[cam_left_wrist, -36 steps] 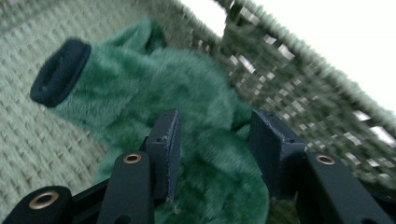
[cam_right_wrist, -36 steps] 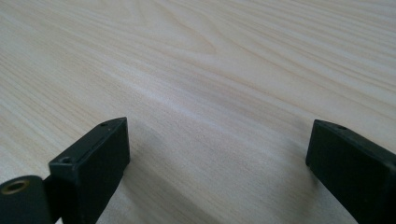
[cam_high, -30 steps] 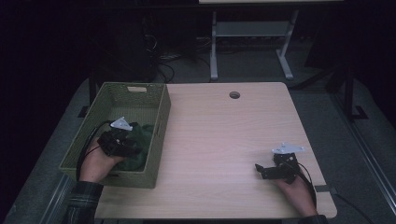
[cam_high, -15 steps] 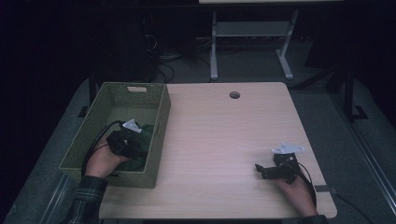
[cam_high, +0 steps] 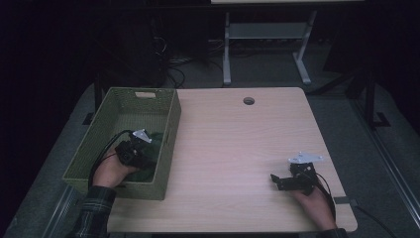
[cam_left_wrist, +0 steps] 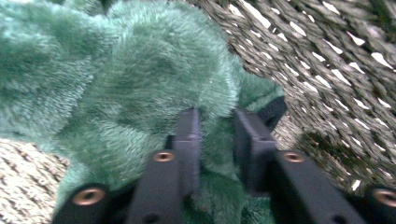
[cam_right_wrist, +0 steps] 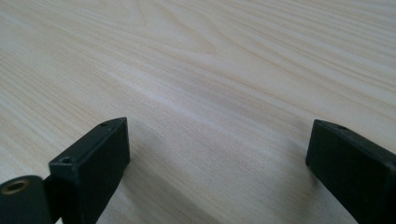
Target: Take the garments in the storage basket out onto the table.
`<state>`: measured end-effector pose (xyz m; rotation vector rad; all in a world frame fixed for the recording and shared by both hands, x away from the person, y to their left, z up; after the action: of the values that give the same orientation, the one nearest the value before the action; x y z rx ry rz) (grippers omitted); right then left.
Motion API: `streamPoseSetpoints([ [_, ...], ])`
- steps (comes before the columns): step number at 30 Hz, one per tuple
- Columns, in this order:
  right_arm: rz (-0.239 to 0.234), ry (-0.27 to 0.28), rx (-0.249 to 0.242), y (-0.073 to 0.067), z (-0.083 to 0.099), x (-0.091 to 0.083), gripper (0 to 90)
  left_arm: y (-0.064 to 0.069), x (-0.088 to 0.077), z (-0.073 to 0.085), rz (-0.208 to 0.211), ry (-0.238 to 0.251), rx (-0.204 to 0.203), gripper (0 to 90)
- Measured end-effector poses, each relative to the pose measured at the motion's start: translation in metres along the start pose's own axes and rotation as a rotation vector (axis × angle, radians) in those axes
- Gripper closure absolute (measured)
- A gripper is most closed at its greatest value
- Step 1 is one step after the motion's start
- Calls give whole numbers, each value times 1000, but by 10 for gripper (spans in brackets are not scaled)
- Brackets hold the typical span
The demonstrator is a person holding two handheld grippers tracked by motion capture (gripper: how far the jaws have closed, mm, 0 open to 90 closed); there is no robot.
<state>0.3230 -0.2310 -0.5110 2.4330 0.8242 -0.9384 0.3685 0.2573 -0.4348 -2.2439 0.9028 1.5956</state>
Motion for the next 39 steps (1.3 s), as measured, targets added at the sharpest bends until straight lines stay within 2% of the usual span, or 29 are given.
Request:
streamPoseSetpoints([
  [4,0,0,0,0,0,0,58,-1,1,0,15,-16,-21,803],
  [11,0,0,0,0,0,0,58,-3,-9,-2,4,20,-38,811],
  [12,0,0,0,0,0,0,58,-2,-15,-3,12,39,-55,811],
  [17,0,0,0,0,0,0,58,-3,-31,-5,2,71,-64,811],
  [22,0,0,0,0,0,0,58,-5,-50,-8,2,138,-90,812],
  [31,0,0,0,0,0,0,59,-4,-73,-14,14,209,-104,820],
  [39,0,0,0,0,0,0,59,-4,-95,-21,-3,279,-111,828],
])
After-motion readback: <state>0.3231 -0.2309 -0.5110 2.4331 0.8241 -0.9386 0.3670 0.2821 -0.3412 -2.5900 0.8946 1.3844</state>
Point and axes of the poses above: each handheld gripper's, and its own axes: x roughly forward along the jaws, z roughly out of its underside, y roughly to its right, the point moved 4 cm from there along x, roughly forward along the jaws, and after that the axes turned 15 degrees about -x, right-handed, at the moved point
